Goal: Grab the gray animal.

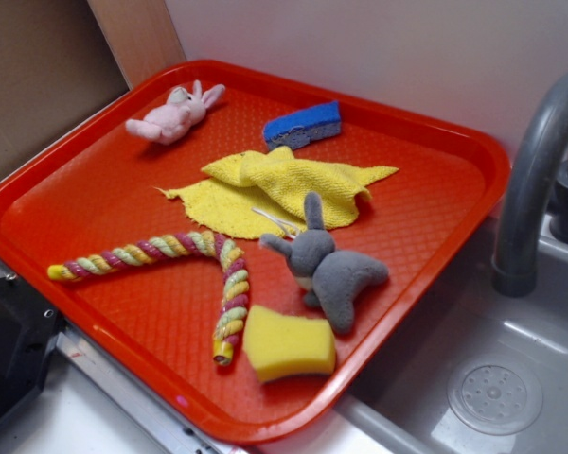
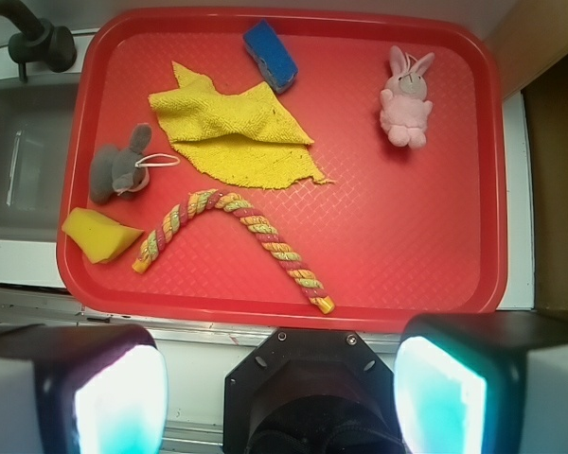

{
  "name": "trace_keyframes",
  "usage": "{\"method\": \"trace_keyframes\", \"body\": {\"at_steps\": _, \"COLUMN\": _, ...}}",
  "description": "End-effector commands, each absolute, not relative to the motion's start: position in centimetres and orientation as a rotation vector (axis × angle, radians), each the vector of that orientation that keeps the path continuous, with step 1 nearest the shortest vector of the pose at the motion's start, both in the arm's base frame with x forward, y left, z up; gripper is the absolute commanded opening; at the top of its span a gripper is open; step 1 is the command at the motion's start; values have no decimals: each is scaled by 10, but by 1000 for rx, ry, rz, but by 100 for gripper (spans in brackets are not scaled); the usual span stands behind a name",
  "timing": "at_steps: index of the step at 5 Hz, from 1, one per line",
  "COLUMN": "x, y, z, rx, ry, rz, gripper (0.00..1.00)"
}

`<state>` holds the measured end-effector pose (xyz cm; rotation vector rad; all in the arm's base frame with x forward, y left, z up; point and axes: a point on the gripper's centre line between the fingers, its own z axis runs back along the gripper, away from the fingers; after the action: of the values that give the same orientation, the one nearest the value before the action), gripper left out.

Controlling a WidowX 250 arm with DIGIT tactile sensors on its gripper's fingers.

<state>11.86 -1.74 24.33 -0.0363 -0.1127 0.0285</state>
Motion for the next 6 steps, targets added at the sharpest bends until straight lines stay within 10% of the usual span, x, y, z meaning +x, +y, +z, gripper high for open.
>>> {"method": "trace_keyframes", "body": {"at_steps": 1, "x": 119, "y": -17, "z": 243, "rx": -36, "ry": -113, "rz": 28, "gripper": 100}}
{"method": "trace_keyframes", "body": {"at_steps": 4, "x": 188, "y": -62, "z": 192, "rx": -178, "ry": -407, "rz": -728, "gripper": 100}}
{"method": "trace_keyframes", "body": {"at_steps": 6, "x": 223, "y": -140, "z": 133, "rx": -234, "ry": -339, "rz": -1188, "gripper": 100}}
